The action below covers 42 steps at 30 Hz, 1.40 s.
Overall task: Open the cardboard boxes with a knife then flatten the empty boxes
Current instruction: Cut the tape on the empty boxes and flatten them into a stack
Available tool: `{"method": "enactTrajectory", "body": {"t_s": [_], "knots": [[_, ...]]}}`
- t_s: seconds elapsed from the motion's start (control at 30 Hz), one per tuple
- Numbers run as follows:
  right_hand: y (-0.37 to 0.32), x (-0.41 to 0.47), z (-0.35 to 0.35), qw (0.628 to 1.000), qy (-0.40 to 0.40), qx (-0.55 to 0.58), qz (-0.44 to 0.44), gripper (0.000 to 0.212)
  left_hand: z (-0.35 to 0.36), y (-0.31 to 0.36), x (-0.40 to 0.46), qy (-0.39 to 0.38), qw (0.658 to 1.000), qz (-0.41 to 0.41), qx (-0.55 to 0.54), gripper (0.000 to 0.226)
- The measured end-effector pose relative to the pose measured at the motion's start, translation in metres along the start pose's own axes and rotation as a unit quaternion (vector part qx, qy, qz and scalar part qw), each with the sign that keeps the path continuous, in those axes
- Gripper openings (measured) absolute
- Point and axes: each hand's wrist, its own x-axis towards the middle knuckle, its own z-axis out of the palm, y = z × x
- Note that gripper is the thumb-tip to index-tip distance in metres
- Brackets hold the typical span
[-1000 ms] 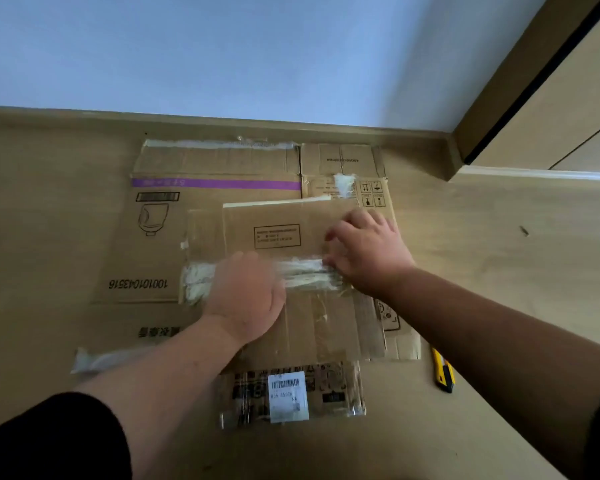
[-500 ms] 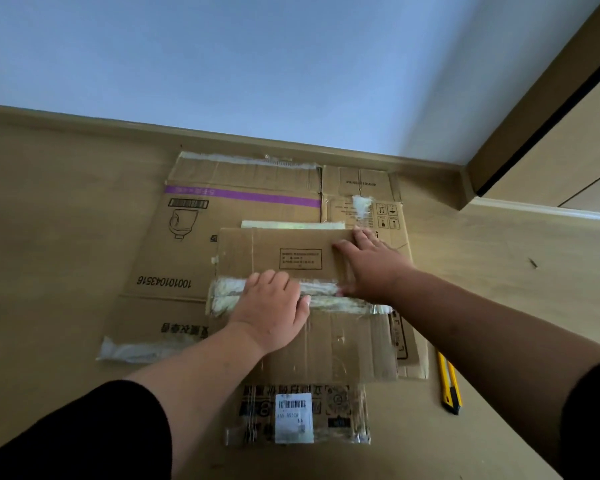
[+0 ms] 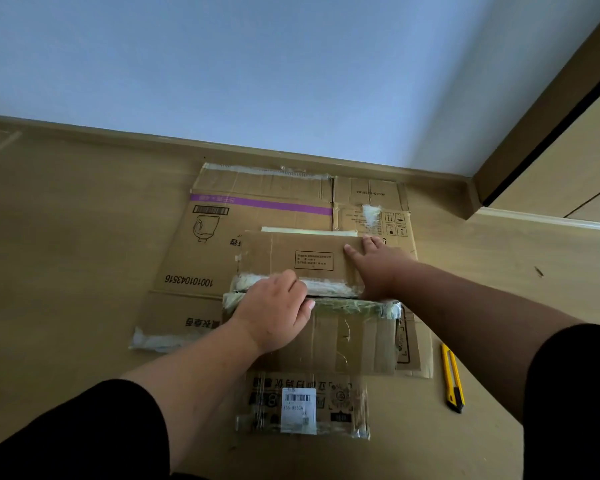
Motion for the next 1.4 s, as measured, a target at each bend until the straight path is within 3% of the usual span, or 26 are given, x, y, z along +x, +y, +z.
{"method": "enactTrajectory", "body": {"t_s": [0.07, 0.13, 0.2, 0.27, 0.47, 0.6, 0.73, 0.83, 0.97, 1.1, 1.17, 1.3, 1.4], "knots": [[0.0, -0.007, -0.005, 1.0, 0.016, -0.006, -0.009, 0.1, -0.014, -0.001, -0.006, 0.001, 1.0, 0.012, -0.007, 0.034], [0.0, -0.015, -0.011, 0.999, 0.031, 0.009, -0.023, 0.068, -0.031, 0.001, -0.009, -0.014, 1.0, 0.019, -0.002, 0.035], [-0.002, -0.021, -0.015, 0.999, 0.033, 0.019, -0.035, 0.034, -0.046, 0.005, -0.008, -0.065, 0.998, 0.001, 0.002, 0.036], [-0.004, -0.027, -0.014, 0.999, 0.039, 0.019, -0.031, 0.024, -0.055, 0.011, -0.009, -0.121, 0.992, -0.027, 0.0, 0.037], [-0.017, -0.043, -0.009, 0.997, 0.065, 0.019, -0.028, 0.076, -0.056, 0.018, -0.021, -0.199, 0.979, -0.042, -0.006, 0.045], [-0.02, -0.054, -0.007, 0.998, 0.02, 0.049, -0.022, 0.072, -0.076, 0.014, -0.018, -0.266, 0.962, -0.056, -0.038, 0.04], [-0.027, -0.073, -0.007, 0.997, 0.002, 0.072, -0.036, 0.082, -0.096, 0.002, -0.03, -0.304, 0.952, -0.032, 0.001, 0.023], [-0.042, -0.098, -0.008, 0.981, -0.083, 0.157, -0.074, 0.072, -0.096, 0.001, -0.048, -0.309, 0.95, -0.025, -0.018, 0.021], [-0.055, -0.123, -0.001, 0.968, -0.137, 0.195, -0.078, 0.073, -0.089, 0.01, -0.07, -0.363, 0.914, -0.106, -0.146, 0.039], [-0.062, -0.132, 0.01, 0.959, -0.151, 0.234, -0.061, 0.082, -0.085, 0.014, -0.075, -0.346, 0.879, -0.182, -0.272, 0.052], [-0.068, -0.134, 0.018, 0.954, -0.165, 0.244, -0.056, 0.09, -0.079, 0.013, -0.075, -0.375, 0.876, -0.183, -0.243, 0.055], [-0.081, -0.135, 0.037, 0.971, -0.164, 0.158, -0.071, 0.115, -0.055, 0.012, -0.083, -0.423, 0.888, -0.129, -0.129, 0.114], [-0.09, -0.134, 0.056, 0.986, -0.123, 0.082, -0.076, 0.13, -0.035, 0.012, -0.092, -0.42, 0.898, -0.124, -0.043, 0.13]]}}
